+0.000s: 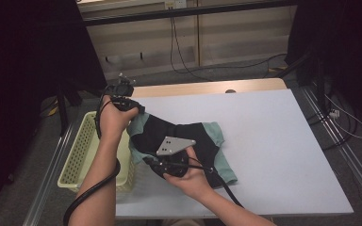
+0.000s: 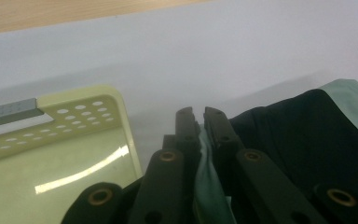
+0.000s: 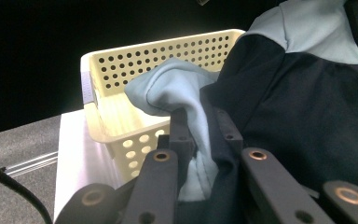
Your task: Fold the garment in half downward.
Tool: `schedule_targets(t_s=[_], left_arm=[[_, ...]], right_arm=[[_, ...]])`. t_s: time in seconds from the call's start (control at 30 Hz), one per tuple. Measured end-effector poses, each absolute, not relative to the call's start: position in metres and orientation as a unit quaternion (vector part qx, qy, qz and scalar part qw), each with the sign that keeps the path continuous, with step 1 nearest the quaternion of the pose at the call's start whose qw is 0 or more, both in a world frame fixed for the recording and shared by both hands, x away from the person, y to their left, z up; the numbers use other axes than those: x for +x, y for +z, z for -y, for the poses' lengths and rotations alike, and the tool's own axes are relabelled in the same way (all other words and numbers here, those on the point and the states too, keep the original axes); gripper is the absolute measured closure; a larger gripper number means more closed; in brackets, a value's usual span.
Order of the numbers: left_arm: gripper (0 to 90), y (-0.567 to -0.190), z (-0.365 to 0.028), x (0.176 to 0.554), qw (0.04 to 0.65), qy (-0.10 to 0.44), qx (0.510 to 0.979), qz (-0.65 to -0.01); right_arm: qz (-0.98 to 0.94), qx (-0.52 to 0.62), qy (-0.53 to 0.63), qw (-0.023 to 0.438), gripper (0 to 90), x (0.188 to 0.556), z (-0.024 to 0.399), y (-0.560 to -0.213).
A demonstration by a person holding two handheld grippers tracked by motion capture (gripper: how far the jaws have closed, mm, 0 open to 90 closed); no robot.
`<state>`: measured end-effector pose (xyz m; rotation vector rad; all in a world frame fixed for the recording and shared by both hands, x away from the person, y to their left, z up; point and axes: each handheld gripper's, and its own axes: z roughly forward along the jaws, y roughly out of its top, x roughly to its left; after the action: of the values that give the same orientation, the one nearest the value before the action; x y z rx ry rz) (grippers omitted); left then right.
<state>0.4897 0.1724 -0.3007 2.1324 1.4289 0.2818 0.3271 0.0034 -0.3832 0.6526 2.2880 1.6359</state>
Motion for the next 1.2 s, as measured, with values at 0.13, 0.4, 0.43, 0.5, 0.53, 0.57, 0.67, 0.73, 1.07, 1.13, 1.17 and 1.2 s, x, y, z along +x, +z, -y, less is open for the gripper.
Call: schedule_targets(t_s=[0.13, 0.4, 0.43, 0.5, 0.53, 0.57, 0.67, 0.73, 1.07, 1.13, 1.17, 1.2], left_arm=[[85.2, -0.301, -0.176, 0.489, 0.280, 0.105, 0.790, -0.535], [85.2, -0.301, -0.185, 0.486, 0.278, 0.112, 0.786, -0.541], [85.2, -0.300, -0.186, 0.486, 0.278, 0.111, 0.787, -0.540], [85.2, -0.298, -0.188, 0.486, 0.276, 0.112, 0.787, -0.541], [85.2, -0.298, -0.188, 0.486, 0.276, 0.113, 0.786, -0.541], [85.2, -0.299, -0.187, 0.486, 0.275, 0.113, 0.787, -0.541], [85.2, -0.301, -0.183, 0.487, 0.272, 0.116, 0.789, -0.538], [85.1, -0.302, -0.181, 0.488, 0.274, 0.113, 0.789, -0.538], [85.2, -0.309, -0.174, 0.491, 0.274, 0.117, 0.791, -0.535], [85.2, -0.310, -0.171, 0.491, 0.272, 0.115, 0.793, -0.532], [85.1, -0.310, -0.169, 0.491, 0.274, 0.116, 0.793, -0.532], [85.1, -0.311, -0.167, 0.492, 0.273, 0.116, 0.793, -0.531]], right_arm=[[-0.786, 0.224, 0.563, 0.126, 82.5, 0.327, -0.005, -0.383], [-0.788, 0.218, 0.563, 0.122, 82.5, 0.327, -0.015, -0.382], [-0.788, 0.217, 0.563, 0.122, 82.4, 0.327, -0.016, -0.382], [-0.785, 0.217, 0.567, 0.122, 82.4, 0.327, -0.017, -0.382], [-0.783, 0.220, 0.569, 0.120, 82.4, 0.327, -0.016, -0.382], [-0.782, 0.222, 0.570, 0.119, 82.4, 0.327, -0.016, -0.382], [-0.781, 0.225, 0.570, 0.119, 82.3, 0.327, -0.015, -0.385], [-0.782, 0.227, 0.569, 0.118, 82.4, 0.328, -0.014, -0.387], [-0.779, 0.238, 0.567, 0.120, 82.3, 0.330, 0.000, -0.391], [-0.779, 0.240, 0.567, 0.122, 82.3, 0.330, 0.002, -0.392], [-0.779, 0.241, 0.566, 0.122, 82.3, 0.330, 0.004, -0.393], [-0.779, 0.241, 0.565, 0.123, 82.3, 0.329, 0.005, -0.394]])
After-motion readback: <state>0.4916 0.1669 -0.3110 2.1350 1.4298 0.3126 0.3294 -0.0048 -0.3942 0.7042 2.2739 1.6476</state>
